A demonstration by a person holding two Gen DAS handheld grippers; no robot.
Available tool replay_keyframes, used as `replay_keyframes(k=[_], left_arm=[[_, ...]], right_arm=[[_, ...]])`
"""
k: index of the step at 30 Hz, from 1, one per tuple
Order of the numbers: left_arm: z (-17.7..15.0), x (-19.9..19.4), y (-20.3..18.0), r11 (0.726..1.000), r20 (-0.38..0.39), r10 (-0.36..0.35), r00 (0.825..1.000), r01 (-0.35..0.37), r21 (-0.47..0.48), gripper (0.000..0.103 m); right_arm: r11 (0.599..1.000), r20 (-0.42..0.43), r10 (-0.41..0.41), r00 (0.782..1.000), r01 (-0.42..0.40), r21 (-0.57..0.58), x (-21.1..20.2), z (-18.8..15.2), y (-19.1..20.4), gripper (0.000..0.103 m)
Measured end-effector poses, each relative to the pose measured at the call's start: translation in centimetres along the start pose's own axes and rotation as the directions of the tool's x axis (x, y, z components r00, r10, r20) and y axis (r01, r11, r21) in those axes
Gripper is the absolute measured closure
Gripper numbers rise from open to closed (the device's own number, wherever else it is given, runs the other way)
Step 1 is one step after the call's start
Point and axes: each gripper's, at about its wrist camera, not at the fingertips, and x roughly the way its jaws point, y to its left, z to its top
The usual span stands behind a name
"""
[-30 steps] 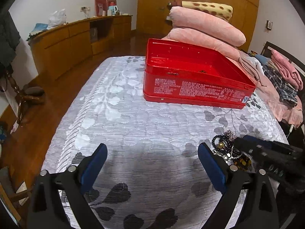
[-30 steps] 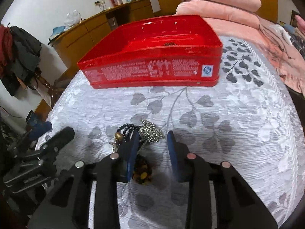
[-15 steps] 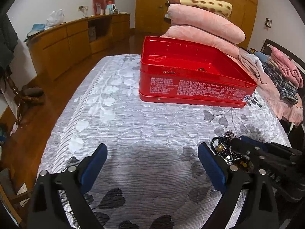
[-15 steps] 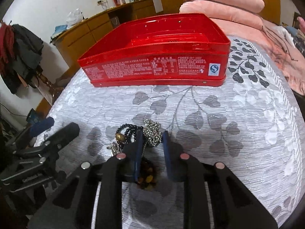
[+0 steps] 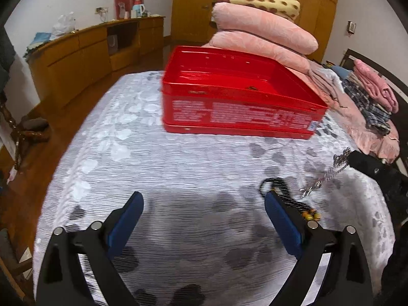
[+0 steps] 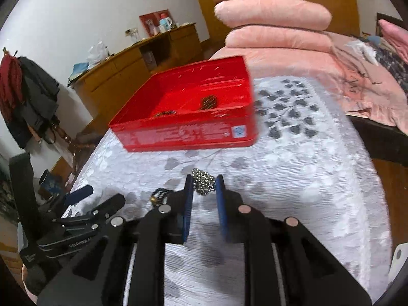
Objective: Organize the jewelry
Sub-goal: 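Grasp the black bead strand with the right tool and lift it, then grasp the black bead necklace with the left tool while the right tool holds the silver chain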
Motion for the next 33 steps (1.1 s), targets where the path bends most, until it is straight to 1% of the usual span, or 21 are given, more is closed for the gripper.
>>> replay_keyframes(k=[4,7,11,15,17,20,21,23,26,28,29,30,31,33], left_arm=[[0.0,0.6,-2.1,0.998,-0.025,-0.053,0.998,0.053,0.02,0.009],[-0.2,1.2,-3.8,0.996,-0.042,-0.068,0.997,0.07,0.048,0.009],[-0.6,1.9,-5.6,0.996,-0.058,-0.056,0.997,0.06,0.07,0.009],[-0.9,2.4,-6.2,0.997,-0.062,-0.016,0.998,0.021,0.069,0.009],[-0.9,2.5,-6.4,0.998,-0.061,-0.01,0.998,0.014,0.064,0.01],[-1.0,2.7,-6.9,0.998,-0.078,-0.023,0.997,0.028,0.062,0.01],[-1.1,2.9,-7.2,0.997,-0.089,-0.017,0.996,0.023,0.07,0.01],[-1.2,3.2,-7.9,0.995,-0.093,0.018,0.996,-0.009,0.097,0.011],[-1.3,3.1,-7.5,0.996,-0.085,0.032,0.996,-0.025,0.084,0.027],[-1.2,2.8,-7.0,0.996,-0.074,0.047,0.996,-0.041,0.078,0.052],[-1.2,2.7,-6.6,0.997,-0.07,0.049,0.996,-0.044,0.07,0.058],[-1.1,2.5,-5.9,0.998,-0.068,0.045,0.997,-0.041,0.053,0.069],[-1.1,2.4,-5.3,0.998,-0.066,0.039,0.997,-0.037,0.041,0.078],[-1.1,2.2,-4.2,1.0,-0.067,0.004,0.998,-0.003,0.013,0.08]], right_arm=[[0.999,0.001,-0.033,0.999,0.033,0.018,-0.5,-0.4,-1.6,0.087],[0.998,-0.021,-0.046,0.999,0.047,0.039,0.2,-1.1,-2.6,0.087],[0.998,-0.052,-0.044,0.998,0.046,0.046,1.3,-2.1,-3.1,0.087],[0.998,-0.064,-0.034,0.997,0.037,0.043,1.6,-2.6,-3.1,0.087],[0.999,-0.063,-0.028,0.998,0.031,0.039,1.7,-2.7,-3.0,0.087],[0.999,-0.064,-0.021,0.998,0.024,0.036,1.8,-2.8,-3.0,0.087],[0.999,-0.065,-0.018,0.998,0.021,0.038,1.8,-2.9,-3.0,0.087],[0.999,-0.068,-0.012,0.998,0.015,0.039,1.9,-3.0,-3.1,0.087],[0.999,-0.07,-0.005,0.998,0.008,0.036,2.0,-3.1,-3.0,0.087],[0.999,-0.073,-0.002,0.997,0.004,0.032,2.0,-3.1,-2.9,0.087],[1.0,-0.075,0.0,0.997,0.002,0.027,2.0,-3.1,-2.8,0.086],[1.0,-0.076,0.002,0.997,0.0,0.023,2.0,-3.1,-2.7,0.086],[1.0,-0.082,0.003,0.997,-0.002,0.016,2.1,-3.2,-2.5,0.086],[1.0,-0.097,0.004,0.995,-0.004,0.0,2.4,-3.4,-2.1,0.083]])
